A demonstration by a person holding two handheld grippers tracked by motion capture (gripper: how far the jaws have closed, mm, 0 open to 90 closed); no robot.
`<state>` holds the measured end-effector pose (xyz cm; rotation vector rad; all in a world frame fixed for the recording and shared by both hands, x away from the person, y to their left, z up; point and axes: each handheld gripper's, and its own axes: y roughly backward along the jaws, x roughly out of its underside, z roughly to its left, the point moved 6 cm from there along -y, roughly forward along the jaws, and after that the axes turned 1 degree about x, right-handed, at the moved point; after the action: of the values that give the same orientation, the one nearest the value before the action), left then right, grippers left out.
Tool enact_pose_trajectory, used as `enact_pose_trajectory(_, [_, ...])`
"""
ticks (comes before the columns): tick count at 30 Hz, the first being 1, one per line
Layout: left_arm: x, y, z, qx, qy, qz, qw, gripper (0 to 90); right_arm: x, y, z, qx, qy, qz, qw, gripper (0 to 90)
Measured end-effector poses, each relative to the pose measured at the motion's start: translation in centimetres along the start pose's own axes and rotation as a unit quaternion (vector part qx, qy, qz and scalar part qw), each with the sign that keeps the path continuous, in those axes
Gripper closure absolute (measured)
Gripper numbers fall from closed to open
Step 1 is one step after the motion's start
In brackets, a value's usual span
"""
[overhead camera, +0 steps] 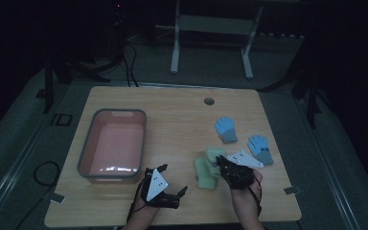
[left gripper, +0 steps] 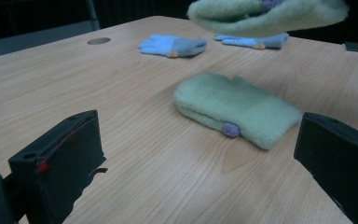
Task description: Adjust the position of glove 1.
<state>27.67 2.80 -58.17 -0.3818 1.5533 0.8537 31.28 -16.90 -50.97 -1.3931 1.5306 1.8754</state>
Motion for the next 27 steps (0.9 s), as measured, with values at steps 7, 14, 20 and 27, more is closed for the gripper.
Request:
enact_pose_trajectory(7, [0.0,0.0,0.0,0.000,-0.002,0.002,1.0000,1.3,0.9,-1.4,1.8,-0.006,0.004,0.017,0.9998,85.2])
enact_pose_trajectory(14, [0.0,0.0,0.0,0.000,-0.003,0.002,1.0000,1.2,1.6,-2.3,2.4,0.001,0.006,0.024,0.9997,85.1])
enact_pose_trajectory(20, [0.0,0.0,0.0,0.001,-0.004,0.003,1.0000,1.3,2.9,-3.2,2.6,0.005,0.004,0.041,0.9992,84.8])
enact_pose_trajectory(27, [0.0,0.0,0.0,0.002,-0.005,0.004,1.0000,1.3,4.3,-4.1,2.9,-0.002,0.012,0.058,0.9982,81.8])
